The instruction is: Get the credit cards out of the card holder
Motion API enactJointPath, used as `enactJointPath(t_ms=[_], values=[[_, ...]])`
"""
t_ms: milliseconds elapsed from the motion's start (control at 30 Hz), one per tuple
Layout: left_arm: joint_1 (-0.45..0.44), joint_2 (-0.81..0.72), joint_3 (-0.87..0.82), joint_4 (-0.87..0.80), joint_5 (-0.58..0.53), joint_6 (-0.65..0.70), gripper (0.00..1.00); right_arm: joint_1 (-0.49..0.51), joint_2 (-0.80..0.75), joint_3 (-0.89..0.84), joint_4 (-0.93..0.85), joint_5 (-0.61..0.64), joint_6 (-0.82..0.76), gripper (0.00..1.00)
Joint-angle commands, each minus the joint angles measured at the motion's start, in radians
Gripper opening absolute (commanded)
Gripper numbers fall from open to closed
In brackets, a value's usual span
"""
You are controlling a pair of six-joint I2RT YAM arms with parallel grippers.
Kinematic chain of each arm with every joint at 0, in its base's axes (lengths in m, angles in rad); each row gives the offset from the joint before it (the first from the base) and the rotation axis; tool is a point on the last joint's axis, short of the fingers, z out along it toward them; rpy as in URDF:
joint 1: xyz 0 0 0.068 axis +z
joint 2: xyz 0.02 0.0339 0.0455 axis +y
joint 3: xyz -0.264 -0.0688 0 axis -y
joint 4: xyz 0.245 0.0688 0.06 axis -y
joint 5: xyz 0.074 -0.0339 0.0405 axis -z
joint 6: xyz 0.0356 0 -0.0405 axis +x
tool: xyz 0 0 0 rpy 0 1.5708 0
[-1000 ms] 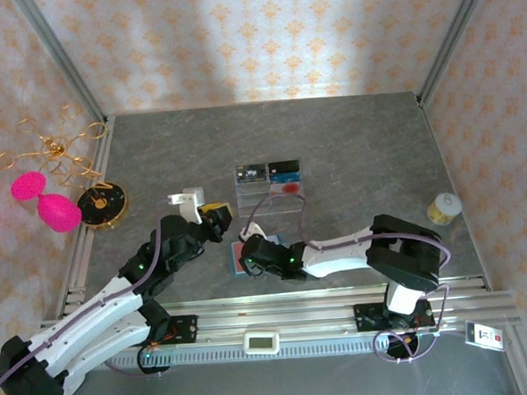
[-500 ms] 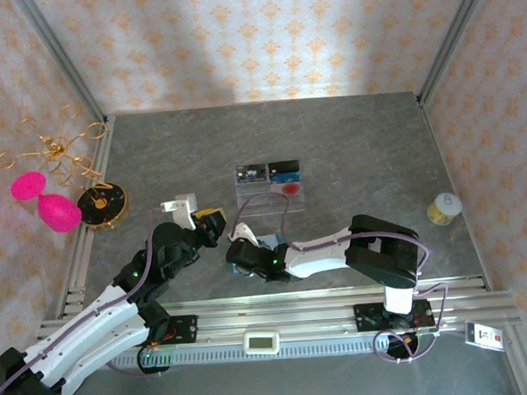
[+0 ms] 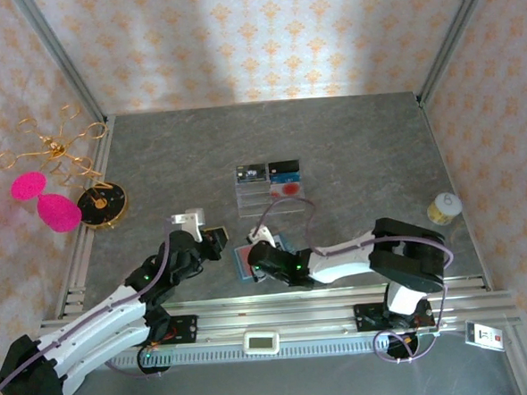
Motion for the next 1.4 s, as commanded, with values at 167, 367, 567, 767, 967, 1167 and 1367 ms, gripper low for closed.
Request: enactJointPath(t_ms=[167, 367, 567, 767, 967, 1167, 1367], values=[[-0.033, 0.089, -0.050, 0.143, 0.067, -0.051, 0.00, -0.032, -0.101, -0.074, 0.143, -0.074, 0.124, 0.00], [-0.099, 0.219, -0.048, 0.172, 0.057, -0.064, 0.00, -0.034, -0.109, -0.094, 0.158, -0.064, 0.144, 0.00], [-0.127, 0.248, -0.053, 0.141, 0.016, -0.084, 0.00, -0.035, -0.107, -0.095, 0.157, -0.055, 0.148, 0.00], [-0.147, 0.316, -0.042, 0.231, 0.081, -0.094, 0.00, -0.034, -0.123, -0.100, 0.148, -0.034, 0.158, 0.07], [-0.179, 0.446, 0.030, 0.316, 0.121, -0.077, 0.00, -0.038, -0.263, -0.163, 0.069, 0.042, 0.197, 0.32], [-0.191, 0.632, 0.125, 0.375, 0.157, -0.044, 0.00, -0.074, -0.412, -0.255, -0.014, 0.010, 0.223, 0.34], [-0.187, 0.602, 0.160, 0.297, 0.090, -0.023, 0.05, -0.145, -0.416, -0.262, -0.044, -0.107, 0.159, 0.34]])
